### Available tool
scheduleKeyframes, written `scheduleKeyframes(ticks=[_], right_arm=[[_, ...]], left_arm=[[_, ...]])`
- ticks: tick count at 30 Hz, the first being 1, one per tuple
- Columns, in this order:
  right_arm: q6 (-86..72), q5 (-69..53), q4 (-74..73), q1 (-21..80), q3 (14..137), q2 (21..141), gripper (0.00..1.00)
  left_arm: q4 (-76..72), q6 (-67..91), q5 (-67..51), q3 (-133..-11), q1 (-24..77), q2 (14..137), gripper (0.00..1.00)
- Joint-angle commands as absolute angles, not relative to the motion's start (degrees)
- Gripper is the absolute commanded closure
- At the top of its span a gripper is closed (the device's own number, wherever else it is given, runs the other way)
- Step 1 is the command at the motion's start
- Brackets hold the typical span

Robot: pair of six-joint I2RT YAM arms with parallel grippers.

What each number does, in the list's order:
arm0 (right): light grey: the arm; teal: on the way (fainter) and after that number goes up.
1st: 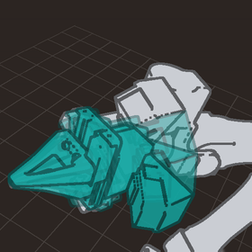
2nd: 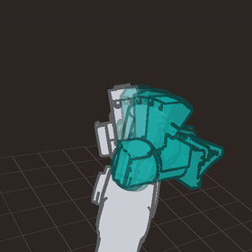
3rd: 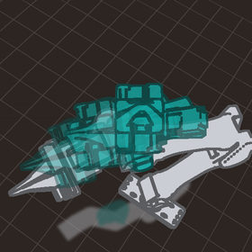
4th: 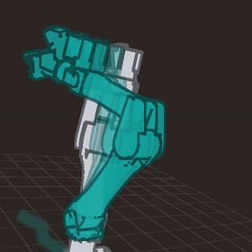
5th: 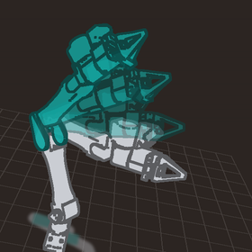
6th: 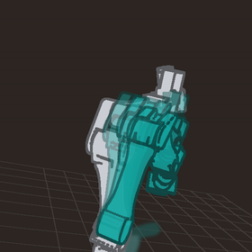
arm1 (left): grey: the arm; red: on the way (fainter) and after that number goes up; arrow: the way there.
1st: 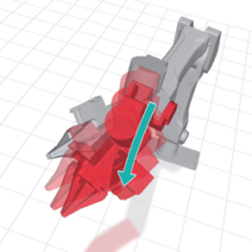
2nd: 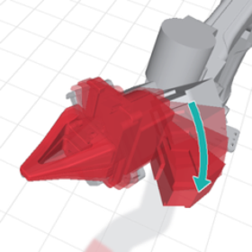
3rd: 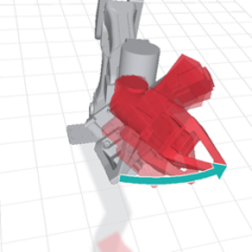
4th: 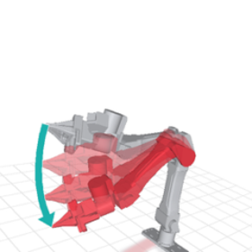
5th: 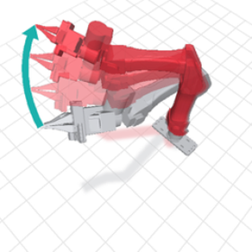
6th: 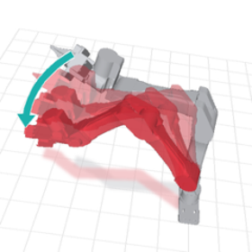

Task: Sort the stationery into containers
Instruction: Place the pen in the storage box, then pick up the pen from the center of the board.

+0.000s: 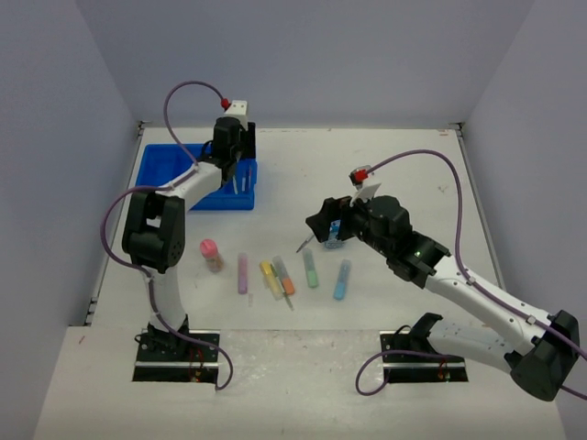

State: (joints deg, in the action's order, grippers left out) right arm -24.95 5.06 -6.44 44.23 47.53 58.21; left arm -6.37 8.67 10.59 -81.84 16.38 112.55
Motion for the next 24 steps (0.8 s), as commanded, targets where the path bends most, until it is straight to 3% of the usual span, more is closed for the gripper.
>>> scheduleKeyframes(ticks=[1,4,10,16,19,22,24], right_arm=[[-25.1,7.35,-6.51,44.21,50.63,60.99,0.01],[-27.27,9.7,-11.63,44.21,55.37,66.69,0.01],[-29.35,10.19,-20.1,45.51,63.19,77.81,0.03],[-33.44,13.51,-25.74,55.19,66.24,84.64,0.46],[-35.61,14.08,-27.49,59.77,66.28,87.31,0.52],[-36.87,12.87,-27.82,62.75,66.67,90.73,0.68],[-36.9,11.94,-27.44,63.9,67.46,92.55,0.67]], left_arm=[[-6.59,12.99,10.37,-80.42,16.34,104.0,0.27],[-1.61,17.02,12.72,-79.47,17.0,95.56,0.01],[10.97,30.09,17.91,-71.7,17.95,79.6,0.0],[10.99,37.23,19.52,-52.85,20.92,58.07,0.0],[12.16,35.98,17.61,-47.85,21.73,50.48,0.0],[16.25,33.26,14.92,-46.23,21.88,45.63,0.0],[19.7,30.34,12.43,-46.43,21.88,43.83,0.0]])
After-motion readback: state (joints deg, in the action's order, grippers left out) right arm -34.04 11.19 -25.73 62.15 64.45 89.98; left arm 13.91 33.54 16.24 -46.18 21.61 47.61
